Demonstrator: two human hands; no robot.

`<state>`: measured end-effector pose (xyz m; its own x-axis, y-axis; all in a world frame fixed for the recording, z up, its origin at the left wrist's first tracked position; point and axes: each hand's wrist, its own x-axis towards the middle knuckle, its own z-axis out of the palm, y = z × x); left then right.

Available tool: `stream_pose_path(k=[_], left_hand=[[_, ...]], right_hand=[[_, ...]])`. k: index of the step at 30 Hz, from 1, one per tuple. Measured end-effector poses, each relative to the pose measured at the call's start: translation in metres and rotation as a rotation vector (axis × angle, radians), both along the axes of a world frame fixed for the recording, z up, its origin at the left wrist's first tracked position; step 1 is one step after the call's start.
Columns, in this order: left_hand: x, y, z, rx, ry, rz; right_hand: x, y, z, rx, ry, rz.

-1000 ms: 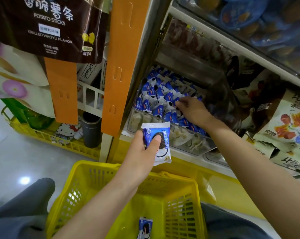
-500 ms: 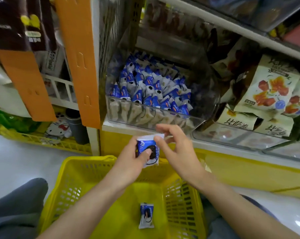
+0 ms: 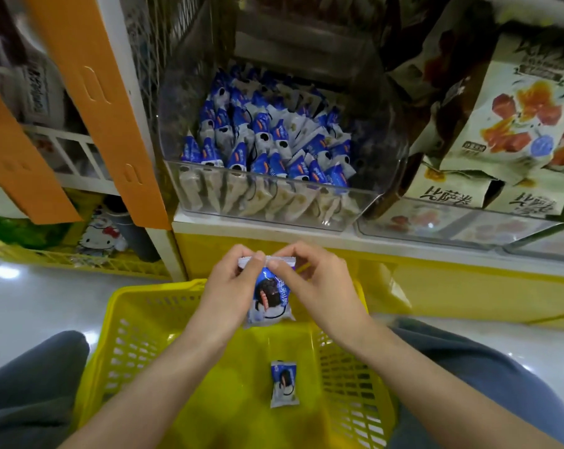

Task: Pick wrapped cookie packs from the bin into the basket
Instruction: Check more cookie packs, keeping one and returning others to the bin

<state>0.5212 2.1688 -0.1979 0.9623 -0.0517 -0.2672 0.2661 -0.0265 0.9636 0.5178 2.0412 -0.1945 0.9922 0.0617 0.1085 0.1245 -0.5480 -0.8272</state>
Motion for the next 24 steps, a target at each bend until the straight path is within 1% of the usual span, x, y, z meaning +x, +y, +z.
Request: stream_pose_path(k=[2, 3, 4, 5, 7, 10, 12, 14, 16, 17, 20, 22, 24], left_hand=[[-0.001, -0.001, -0.001, -0.014, 0.007, -0.01], [-0.001, -0.001, -0.001, -0.022, 0.01, -0.015], [-0.001, -0.001, -0.001, -0.041, 0.018, -0.019], [-0.001, -0.001, -0.001, -0.076, 0.038, -0.021], [-0.003, -0.001, -0.002, -0.154, 0.115, -0.046], [-0.005, -0.003, -0.004, -0.101, 0.166, -0.118], [-0.007, -0.002, -0.007, -0.088, 0.158, -0.095], [-0.007, 0.001, -0.008, -0.073, 0.128, -0.034], [-0.006, 0.007, -0.009, -0.058, 0.084, 0.029], [-0.006, 0.009, -0.01, -0.05, 0.055, 0.058], [-0.005, 0.014, -0.012, 0.012, -0.027, 0.095], [-0.005, 0.015, -0.014, 0.051, -0.056, 0.081], [-0.006, 0.016, -0.015, 0.088, -0.074, 0.057]], right_hand=[[-0.002, -0.002, 0.001, -0.184, -0.192, 0.037], [-0.003, -0.003, 0.0, -0.246, -0.258, 0.057], [-0.004, -0.003, 0.0, -0.266, -0.287, 0.065], [-0.004, -0.004, 0.0, -0.243, -0.279, 0.056], [-0.004, -0.007, 0.0, -0.124, -0.18, -0.023], [0.001, -0.013, -0.003, 0.087, 0.064, -0.196], [0.003, -0.016, -0.004, 0.273, 0.21, -0.265], [0.002, -0.019, -0.006, 0.433, 0.309, -0.281], [-0.003, -0.021, -0.009, 0.534, 0.408, -0.222], [-0.007, -0.022, -0.011, 0.53, 0.467, -0.161], [-0.017, -0.02, -0.017, 0.361, 0.602, 0.066], [-0.021, -0.017, -0.021, 0.263, 0.584, 0.129], [-0.023, -0.016, -0.022, 0.123, 0.471, 0.125]])
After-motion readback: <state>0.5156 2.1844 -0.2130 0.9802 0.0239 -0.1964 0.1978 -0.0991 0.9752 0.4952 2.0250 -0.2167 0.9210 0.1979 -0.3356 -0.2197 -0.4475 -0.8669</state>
